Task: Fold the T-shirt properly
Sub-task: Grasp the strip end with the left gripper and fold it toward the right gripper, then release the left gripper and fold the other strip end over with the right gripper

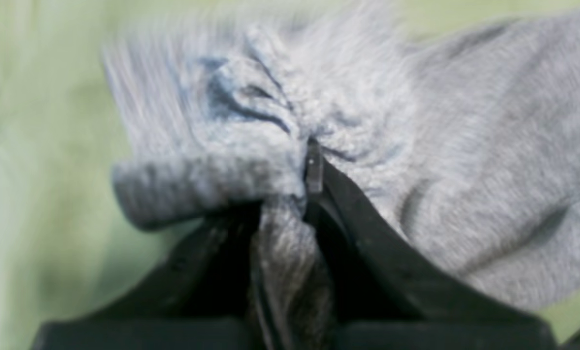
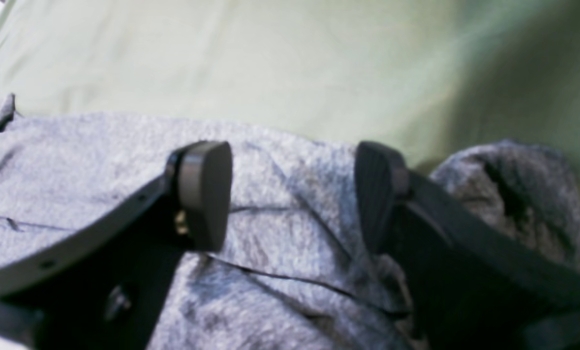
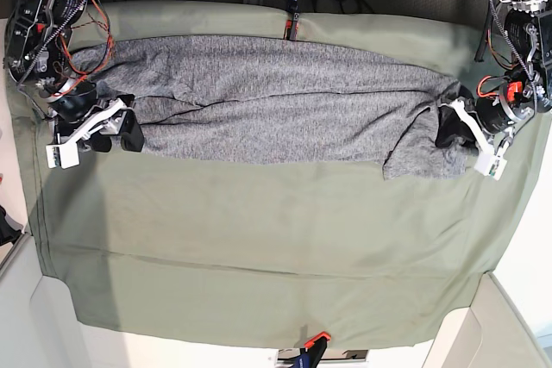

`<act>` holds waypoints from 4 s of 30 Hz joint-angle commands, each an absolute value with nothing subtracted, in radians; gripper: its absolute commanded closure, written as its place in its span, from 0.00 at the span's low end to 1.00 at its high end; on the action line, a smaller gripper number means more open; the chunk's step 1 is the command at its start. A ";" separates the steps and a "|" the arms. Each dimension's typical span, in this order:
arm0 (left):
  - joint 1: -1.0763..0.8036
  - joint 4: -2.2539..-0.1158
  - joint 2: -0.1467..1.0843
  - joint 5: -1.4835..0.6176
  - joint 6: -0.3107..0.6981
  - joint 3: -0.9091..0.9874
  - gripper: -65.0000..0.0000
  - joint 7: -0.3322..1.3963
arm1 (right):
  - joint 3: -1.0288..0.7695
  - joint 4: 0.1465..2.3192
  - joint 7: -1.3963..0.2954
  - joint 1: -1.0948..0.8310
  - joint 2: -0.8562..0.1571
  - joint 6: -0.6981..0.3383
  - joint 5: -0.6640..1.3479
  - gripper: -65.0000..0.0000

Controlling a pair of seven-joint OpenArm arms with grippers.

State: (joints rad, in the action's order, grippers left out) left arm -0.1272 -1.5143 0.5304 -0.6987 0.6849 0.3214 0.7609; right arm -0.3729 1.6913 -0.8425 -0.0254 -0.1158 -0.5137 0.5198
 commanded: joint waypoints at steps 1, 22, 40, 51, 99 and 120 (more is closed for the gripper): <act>-0.135 -1.597 0.549 -0.718 0.698 0.327 1.00 0.738 | -0.376 1.710 -0.819 -0.014 -0.124 -0.524 0.540 0.39; -0.248 -2.056 0.319 -0.343 0.581 -0.222 1.00 0.639 | -0.376 1.710 -0.820 -0.023 -0.121 -0.524 0.539 0.39; -0.183 -1.940 0.139 -0.381 0.595 -0.250 1.00 0.647 | -0.376 1.710 -0.833 -0.028 -0.121 -0.524 0.550 0.39; -0.183 -1.844 0.113 -0.409 0.596 -0.250 0.44 0.612 | -0.400 1.716 -0.846 -0.028 -0.121 -0.525 0.600 0.39; -0.181 -1.853 0.186 -0.611 0.698 -0.142 0.83 0.678 | -0.480 1.459 -0.924 -0.031 -0.302 -0.558 0.580 0.39; -0.181 -1.854 0.186 -0.746 0.698 -0.002 0.83 0.685 | -0.427 1.468 -0.914 -0.030 -0.302 -0.565 0.664 1.00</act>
